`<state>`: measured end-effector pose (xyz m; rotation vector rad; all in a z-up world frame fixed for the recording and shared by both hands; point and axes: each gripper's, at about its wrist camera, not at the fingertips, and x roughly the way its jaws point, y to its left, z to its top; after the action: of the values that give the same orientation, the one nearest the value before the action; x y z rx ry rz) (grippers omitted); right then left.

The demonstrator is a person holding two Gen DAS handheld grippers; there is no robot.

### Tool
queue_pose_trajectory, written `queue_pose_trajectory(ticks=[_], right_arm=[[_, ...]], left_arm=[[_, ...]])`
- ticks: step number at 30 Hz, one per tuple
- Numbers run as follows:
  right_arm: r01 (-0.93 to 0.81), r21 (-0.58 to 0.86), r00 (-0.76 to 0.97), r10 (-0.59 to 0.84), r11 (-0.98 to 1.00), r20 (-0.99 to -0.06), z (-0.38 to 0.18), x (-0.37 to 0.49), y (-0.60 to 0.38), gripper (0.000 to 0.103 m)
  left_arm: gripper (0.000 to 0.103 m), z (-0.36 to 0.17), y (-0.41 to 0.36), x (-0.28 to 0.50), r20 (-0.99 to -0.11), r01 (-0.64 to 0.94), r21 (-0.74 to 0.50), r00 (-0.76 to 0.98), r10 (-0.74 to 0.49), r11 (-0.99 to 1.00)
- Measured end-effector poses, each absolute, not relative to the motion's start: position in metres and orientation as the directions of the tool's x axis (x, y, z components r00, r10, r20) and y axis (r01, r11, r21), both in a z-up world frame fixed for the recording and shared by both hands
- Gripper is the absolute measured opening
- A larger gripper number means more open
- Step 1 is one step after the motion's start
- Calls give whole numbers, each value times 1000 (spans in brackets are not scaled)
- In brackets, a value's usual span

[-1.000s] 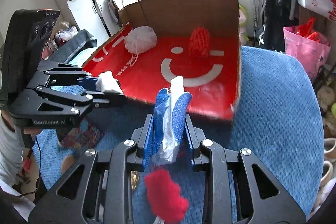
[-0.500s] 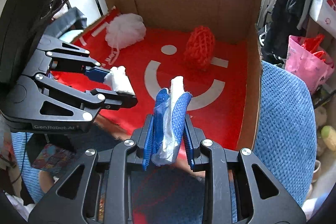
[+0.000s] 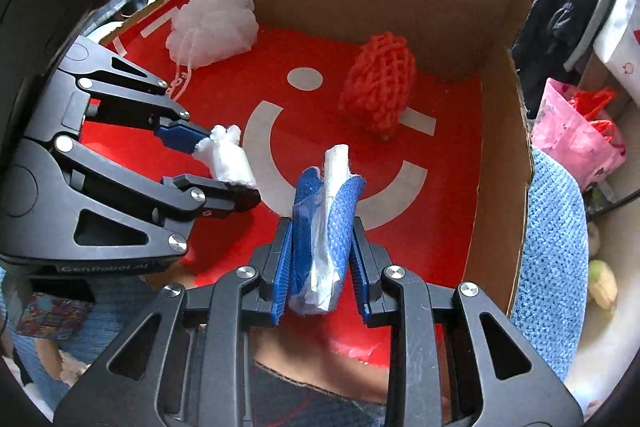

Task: Organize soft objects
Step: 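Carry the white cloth and blue packet with both tools into the box, then open both tools to release the cloth and packet onto the box floor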

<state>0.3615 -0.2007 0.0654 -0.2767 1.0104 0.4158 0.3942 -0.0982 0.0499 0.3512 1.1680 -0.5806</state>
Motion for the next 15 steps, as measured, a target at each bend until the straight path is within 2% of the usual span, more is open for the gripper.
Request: queue_pose_trajectory(ticks=[12, 15], right_arm=[[-473, -55, 469, 198, 879, -861, 64, 362, -197, 26], [-481, -65, 470, 195, 874, -861, 63, 361, -196, 26]], left_arm=[[34, 46, -101, 403, -929, 602, -38, 272, -250, 798], [40, 48, -104, 404, -928, 604, -32, 279, -249, 796]])
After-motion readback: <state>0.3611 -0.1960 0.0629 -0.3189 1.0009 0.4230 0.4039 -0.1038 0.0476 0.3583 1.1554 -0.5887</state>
